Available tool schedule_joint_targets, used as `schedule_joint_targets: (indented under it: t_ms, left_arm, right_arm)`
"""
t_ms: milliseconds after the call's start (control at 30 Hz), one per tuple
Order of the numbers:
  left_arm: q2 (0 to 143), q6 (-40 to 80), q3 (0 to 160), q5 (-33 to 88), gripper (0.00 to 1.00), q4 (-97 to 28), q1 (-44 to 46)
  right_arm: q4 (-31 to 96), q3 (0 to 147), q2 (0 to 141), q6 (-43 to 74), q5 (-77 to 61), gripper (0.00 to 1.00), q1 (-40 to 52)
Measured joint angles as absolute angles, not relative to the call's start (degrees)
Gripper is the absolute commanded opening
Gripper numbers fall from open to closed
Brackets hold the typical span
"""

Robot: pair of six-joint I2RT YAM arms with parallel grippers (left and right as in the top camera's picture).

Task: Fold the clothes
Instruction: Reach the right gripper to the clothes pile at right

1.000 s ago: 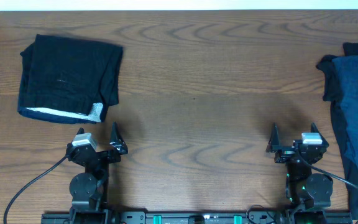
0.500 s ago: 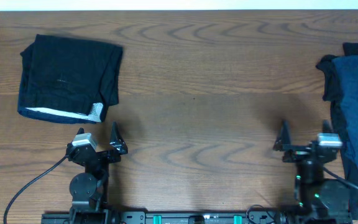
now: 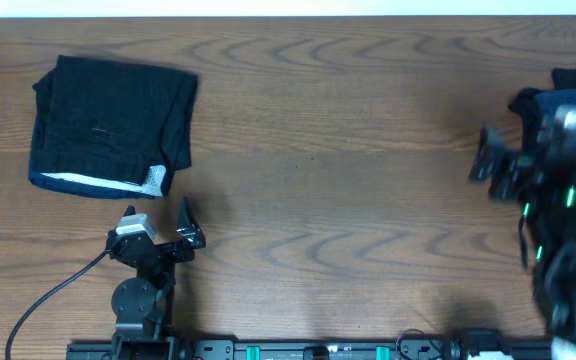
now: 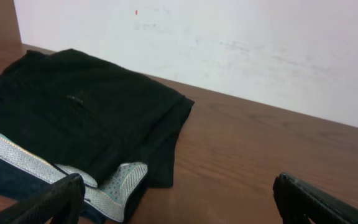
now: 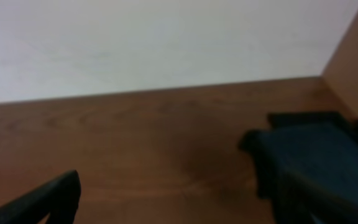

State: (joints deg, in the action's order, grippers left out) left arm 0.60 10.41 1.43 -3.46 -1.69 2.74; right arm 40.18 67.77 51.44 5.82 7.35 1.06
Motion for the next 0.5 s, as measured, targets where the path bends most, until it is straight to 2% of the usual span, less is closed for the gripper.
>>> schedule_joint_targets:
  t_ms: [133, 267, 300, 333, 400, 500]
  left_arm:
    - [0.6, 10.4, 1.4, -3.5, 0.98, -1.7, 2.7]
    - [0.6, 10.4, 1.4, -3.5, 0.98, -1.7, 2.7]
    - [0.6, 10.4, 1.4, -3.5, 0.98, -1.7, 2.7]
    - [0.6, 10.4, 1.4, -3.5, 0.98, -1.7, 2.7]
    - [0.6, 10.4, 1.4, -3.5, 0.98, -1.7, 2.7]
    - [0.6, 10.4, 1.4, -3.5, 0.98, -1.7, 2.7]
  right_arm:
    - [50.8, 82.9, 65.5, 4.3, 8.1, 0.99, -4.0]
    - [56.1, 91.9, 75.9, 0.9, 8.3, 0.99, -10.6]
    - [56.1, 92.9, 78.0, 0.1, 7.9, 0.93, -12.2]
    - [55.8, 93.6, 80.2, -1.1, 7.2, 0.8, -14.1]
    - [54.8, 93.9, 84.2, -2.4, 6.1, 0.4, -17.4]
    - [52.9, 93.9, 91.0, -3.5, 5.4, 0.24, -21.8]
